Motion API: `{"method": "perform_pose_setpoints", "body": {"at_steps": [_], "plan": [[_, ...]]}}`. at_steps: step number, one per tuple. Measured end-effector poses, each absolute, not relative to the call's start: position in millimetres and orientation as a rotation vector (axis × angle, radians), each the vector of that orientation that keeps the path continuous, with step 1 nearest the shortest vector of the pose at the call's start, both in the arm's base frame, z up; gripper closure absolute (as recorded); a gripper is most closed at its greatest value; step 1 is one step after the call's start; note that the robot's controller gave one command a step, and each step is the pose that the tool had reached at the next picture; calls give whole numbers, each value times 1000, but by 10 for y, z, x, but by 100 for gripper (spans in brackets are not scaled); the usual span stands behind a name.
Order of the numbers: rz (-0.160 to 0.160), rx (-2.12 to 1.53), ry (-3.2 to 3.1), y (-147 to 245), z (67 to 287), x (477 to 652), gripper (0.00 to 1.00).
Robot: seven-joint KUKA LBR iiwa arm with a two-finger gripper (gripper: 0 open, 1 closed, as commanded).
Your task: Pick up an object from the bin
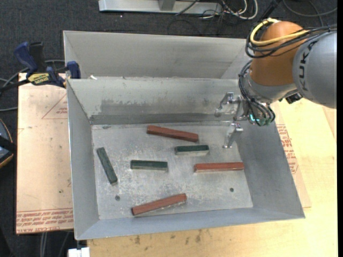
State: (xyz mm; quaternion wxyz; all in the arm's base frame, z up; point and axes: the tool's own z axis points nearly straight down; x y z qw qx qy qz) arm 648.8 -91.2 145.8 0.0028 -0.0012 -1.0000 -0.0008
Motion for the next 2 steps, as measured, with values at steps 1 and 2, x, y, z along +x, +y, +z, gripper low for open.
{"method": "perform_pose_setpoints", "body": {"at_steps": [1, 2], "plan": [[-1, -2, -3144, -911, 1507, 6508, 0], [-1, -60, -3160, -637, 790, 6149, 100]]}}
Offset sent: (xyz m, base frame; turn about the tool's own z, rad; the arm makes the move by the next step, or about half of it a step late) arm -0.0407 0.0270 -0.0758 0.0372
